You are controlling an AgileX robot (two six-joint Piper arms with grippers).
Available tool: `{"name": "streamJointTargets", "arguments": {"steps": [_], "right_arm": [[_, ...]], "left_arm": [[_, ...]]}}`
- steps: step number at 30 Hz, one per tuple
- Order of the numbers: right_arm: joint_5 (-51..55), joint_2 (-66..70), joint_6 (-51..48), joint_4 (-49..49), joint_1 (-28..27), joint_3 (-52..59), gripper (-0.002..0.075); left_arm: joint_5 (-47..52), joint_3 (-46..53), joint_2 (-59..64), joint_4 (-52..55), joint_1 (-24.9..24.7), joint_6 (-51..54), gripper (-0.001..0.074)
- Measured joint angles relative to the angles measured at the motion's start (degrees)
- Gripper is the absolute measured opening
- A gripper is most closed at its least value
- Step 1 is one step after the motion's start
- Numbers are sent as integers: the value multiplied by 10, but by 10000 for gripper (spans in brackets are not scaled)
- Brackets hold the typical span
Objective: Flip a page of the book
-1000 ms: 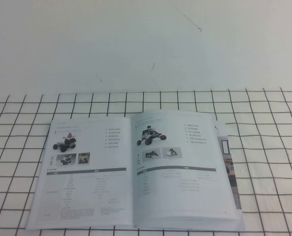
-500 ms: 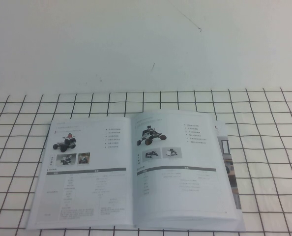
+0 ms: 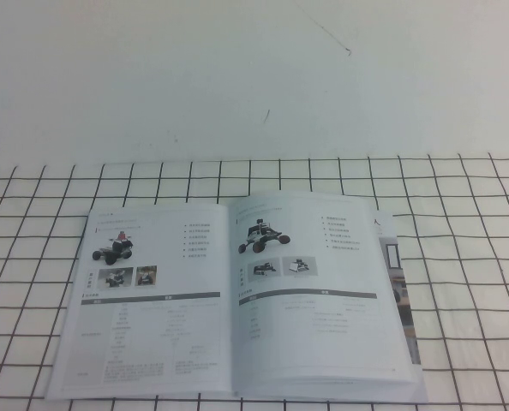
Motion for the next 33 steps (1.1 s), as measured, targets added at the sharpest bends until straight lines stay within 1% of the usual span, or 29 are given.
{"name": "streamJointTargets", "arguments": {"steps": [15,24,29,33], "right_arm": [[0,0,0,0,0,0,1],[0,0,0,0,0,0,1],[-6,0,0,0,0,0,1],[-68,0,0,0,0,1,1]], "left_arm": [[-1,0,0,0,0,0,-1],[-37,2,0,0,0,0,-1],[-100,2,0,0,0,0,-1],[-216,2,0,2,0,0,-1]]}}
